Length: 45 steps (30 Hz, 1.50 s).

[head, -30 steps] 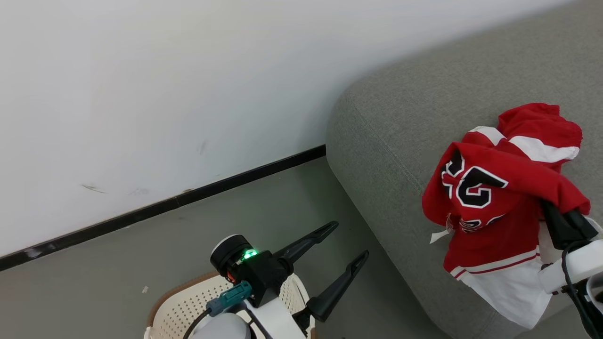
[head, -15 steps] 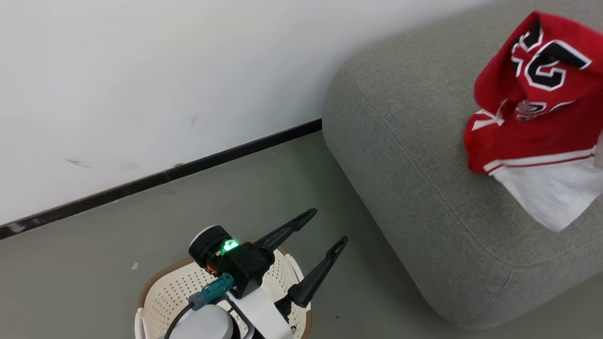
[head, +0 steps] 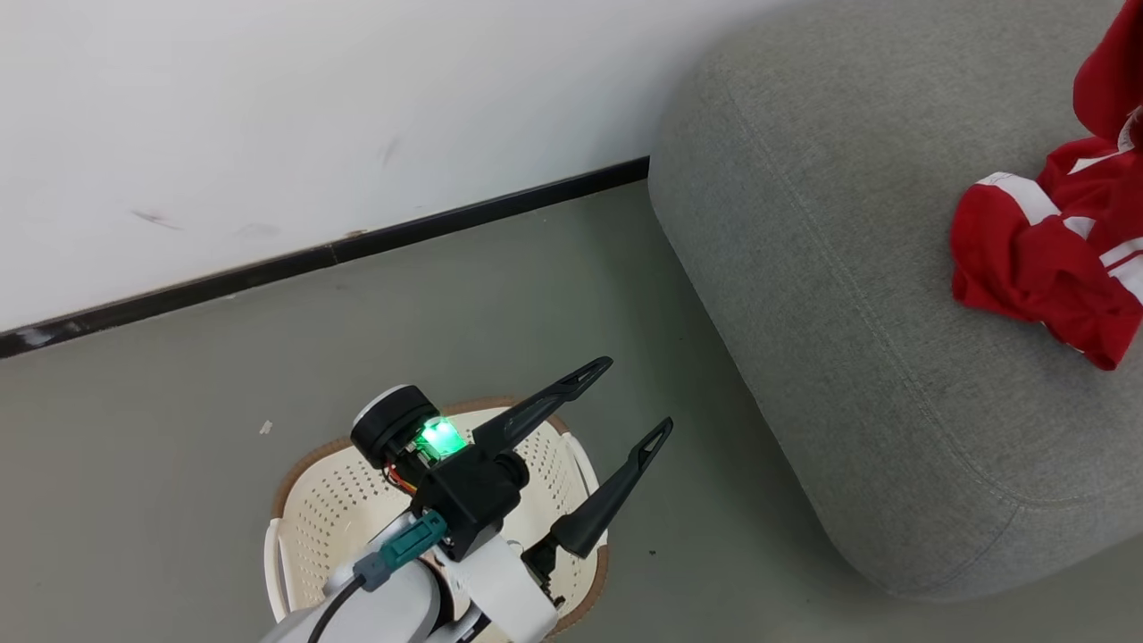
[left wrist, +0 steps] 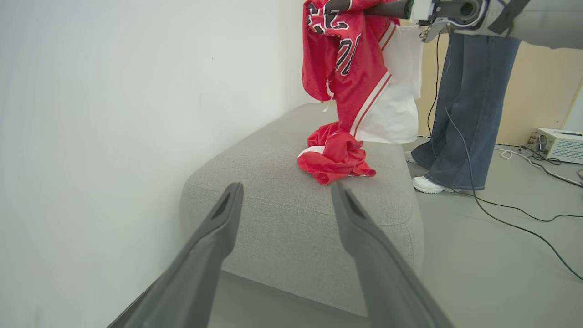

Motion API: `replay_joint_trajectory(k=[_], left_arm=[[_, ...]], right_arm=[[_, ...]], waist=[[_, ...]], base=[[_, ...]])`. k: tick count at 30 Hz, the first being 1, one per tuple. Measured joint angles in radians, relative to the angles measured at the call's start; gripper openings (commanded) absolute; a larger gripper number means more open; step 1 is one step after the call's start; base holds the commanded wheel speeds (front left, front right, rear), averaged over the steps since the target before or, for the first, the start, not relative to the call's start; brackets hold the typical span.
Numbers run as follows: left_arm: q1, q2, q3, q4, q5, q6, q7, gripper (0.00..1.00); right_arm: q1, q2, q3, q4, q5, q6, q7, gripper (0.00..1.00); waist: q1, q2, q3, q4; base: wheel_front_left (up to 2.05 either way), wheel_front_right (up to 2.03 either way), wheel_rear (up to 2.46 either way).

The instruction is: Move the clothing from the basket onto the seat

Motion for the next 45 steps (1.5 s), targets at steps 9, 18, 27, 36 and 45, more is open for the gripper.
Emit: replay_joint_trajectory(k=[9,18,27,36,45], left_arm=[[-0.036,-0.003,-0.036,-0.029,0.021,0.0,0.034,1.0],[-0.084,-0.009,-0.043,-0.038,0.022,-0.003,0.061,1.0],[-0.126,-0.008,-0.051,-0.039,0.037,-0.011,0.062,1.0],[-0.179,-0.007,-0.057,-0.036,0.05,-0.019,0.062,1.0],[-0.199,0.007,-0.055,-0.008,0.058,-0.027,0.051,1.0]], right_arm=[[-0.035,-0.03,-0.026,0.097,-0.043,0.0,-0.037,0.0],[-0.022,0.065,-0.081,0.207,-0.091,0.0,-0.131,0.0],[0.059,0.135,-0.155,0.323,-0.075,0.0,-0.17,0.0],[0.057,0.146,-0.157,0.299,-0.036,0.0,-0.2,0.16],[0.06,0.153,-0.13,0.254,-0.036,0.0,-0.209,1.0]], waist=[[0.0,0.0,0.076,0.041],[0.0,0.0,0.158,0.072],[0.0001,0.0,0.227,0.093],[0.0001,0.0,0.278,0.097],[0.0001,0.0,0.292,0.066]], base=[[0.0,0.0,0.0],[0.0,0.0,0.0],[0.0,0.0,0.0],[0.0,0.0,0.0],[0.0,0.0,0.0]])
